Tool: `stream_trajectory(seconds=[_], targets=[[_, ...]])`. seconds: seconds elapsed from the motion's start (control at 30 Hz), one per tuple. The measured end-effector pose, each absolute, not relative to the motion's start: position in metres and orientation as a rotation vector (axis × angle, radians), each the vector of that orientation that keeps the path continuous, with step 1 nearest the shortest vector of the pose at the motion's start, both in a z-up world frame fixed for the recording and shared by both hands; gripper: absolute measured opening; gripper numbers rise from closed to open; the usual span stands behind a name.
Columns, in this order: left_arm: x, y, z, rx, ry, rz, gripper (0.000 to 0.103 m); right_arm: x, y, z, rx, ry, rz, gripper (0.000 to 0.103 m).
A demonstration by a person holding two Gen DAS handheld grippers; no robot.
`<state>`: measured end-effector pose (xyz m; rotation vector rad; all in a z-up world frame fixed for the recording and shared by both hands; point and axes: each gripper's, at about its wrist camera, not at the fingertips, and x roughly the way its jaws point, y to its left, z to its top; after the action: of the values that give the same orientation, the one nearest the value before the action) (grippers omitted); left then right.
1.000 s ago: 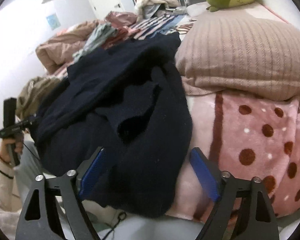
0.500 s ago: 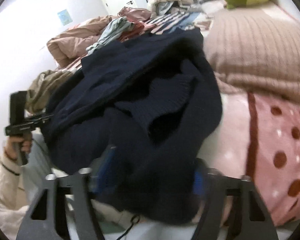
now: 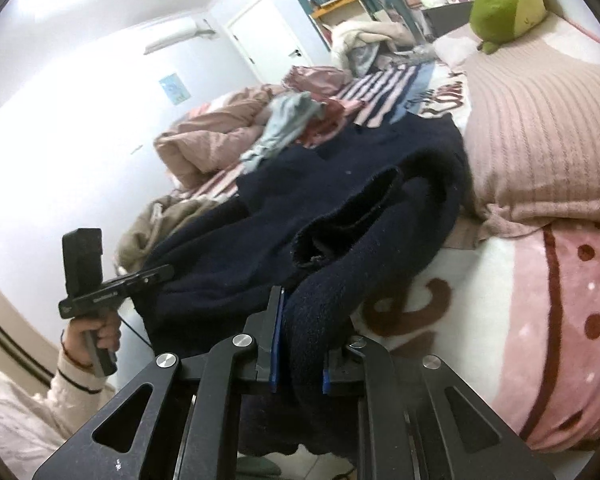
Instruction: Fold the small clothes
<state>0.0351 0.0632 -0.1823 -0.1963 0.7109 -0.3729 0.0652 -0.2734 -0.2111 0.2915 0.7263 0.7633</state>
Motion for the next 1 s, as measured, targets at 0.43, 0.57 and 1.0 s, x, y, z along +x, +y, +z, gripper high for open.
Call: stream_trajectory(seconds=[0.43,0.57,1.0], targets=[[0.028,0.081,-0.113,-0.141,0.568,-0.362,0.017,0.055,-0.257,-0.144,0.287,0.642,0.751,0.008],[0.105,0.087,-0.111,-0.087,0.594,-0.276,0.017,0.11,-0.258,-0.136,0.237,0.651,0.65,0.008],[0.303,0.098,-0.213,-0.051,0.906,-0.186,0.019,0.295,-0.252,-0.23,0.119,0.96,0.416,0.009]])
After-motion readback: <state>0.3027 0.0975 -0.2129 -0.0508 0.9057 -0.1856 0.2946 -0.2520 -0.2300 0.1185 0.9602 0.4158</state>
